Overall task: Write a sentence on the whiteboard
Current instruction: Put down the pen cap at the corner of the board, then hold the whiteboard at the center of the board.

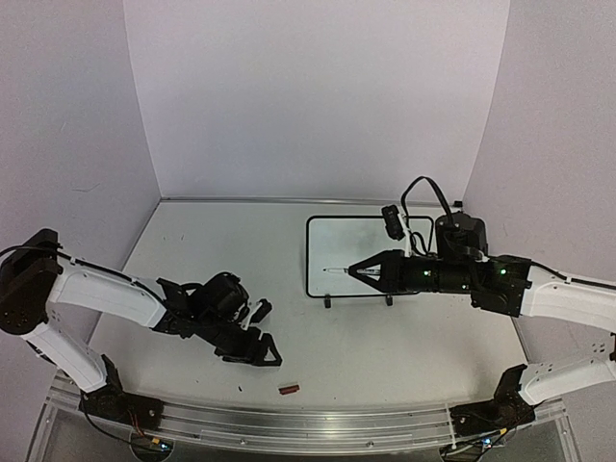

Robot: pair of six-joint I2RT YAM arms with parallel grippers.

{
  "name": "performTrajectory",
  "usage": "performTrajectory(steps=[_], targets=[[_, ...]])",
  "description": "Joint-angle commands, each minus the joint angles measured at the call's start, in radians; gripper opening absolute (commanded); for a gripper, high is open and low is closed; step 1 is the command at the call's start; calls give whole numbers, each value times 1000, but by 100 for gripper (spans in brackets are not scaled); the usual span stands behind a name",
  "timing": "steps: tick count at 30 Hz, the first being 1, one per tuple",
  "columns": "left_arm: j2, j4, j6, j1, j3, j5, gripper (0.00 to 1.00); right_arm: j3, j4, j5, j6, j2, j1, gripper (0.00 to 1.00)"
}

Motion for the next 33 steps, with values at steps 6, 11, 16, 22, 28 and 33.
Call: performTrajectory(steps=[6, 11, 16, 22, 28, 33], targets=[[-179, -230, 230, 139, 210, 22, 75, -33, -11, 180, -2, -67, 9, 0], [-81, -387, 452, 248, 481, 135, 75, -65, 37, 273, 0, -102, 8, 0], [97, -427, 614, 303, 720, 248, 74, -130, 145, 343, 3, -115, 7, 0], [261, -356, 719, 339, 873, 297, 72, -181, 293, 361, -14, -59, 6, 0], [376, -351, 805, 346, 969, 284, 72, -173, 441, 255, -25, 65, -49, 0], [422, -334, 832, 349, 998, 275, 73, -119, 488, 179, -54, 152, -74, 0]])
